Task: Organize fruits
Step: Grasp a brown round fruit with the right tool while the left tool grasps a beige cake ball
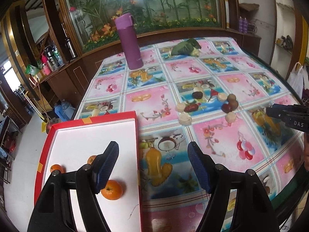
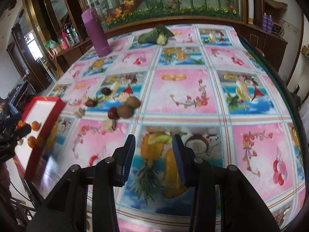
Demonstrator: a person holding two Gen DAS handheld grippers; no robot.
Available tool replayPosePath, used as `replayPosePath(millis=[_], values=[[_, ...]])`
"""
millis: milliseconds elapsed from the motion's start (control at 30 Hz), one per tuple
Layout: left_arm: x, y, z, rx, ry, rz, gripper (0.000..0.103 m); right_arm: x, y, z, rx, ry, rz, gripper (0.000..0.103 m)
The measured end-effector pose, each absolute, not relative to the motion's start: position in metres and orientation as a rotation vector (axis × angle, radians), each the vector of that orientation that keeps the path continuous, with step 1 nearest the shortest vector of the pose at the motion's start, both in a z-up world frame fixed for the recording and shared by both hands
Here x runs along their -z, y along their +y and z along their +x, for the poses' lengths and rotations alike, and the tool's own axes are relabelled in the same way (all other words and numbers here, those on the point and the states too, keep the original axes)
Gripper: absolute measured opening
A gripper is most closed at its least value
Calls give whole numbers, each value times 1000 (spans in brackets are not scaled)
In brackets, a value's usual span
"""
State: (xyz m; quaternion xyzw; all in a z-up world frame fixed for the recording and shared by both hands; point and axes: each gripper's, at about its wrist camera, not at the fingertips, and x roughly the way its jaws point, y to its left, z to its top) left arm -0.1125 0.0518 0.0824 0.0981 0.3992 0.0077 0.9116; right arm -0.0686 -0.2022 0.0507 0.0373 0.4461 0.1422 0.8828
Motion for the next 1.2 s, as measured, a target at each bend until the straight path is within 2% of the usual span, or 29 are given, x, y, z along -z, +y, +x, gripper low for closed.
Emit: replayPosePath(millis=[300,467,533,833,1000,1200], values=[[-73,46,-89,-6,867,197,74,-47,-164,-38,-383,952,108,42],[-68,53,-84,-22,893,183,74,-35,-133,-17,-338,969,-1,41],[-67,54,-82,-19,897,179,74,-31,-133,-15,-335,977,-3,38],[-59,46,-64,19,929,162,74,-25,-125,-5,-343,985,-21,37],[-52,46,-52,26,961,136,74,-24,-117,0,-327,961,-70,27],[-48,43,-45,39,968,130,74,-30,-134,-3,-332,953,2,27]])
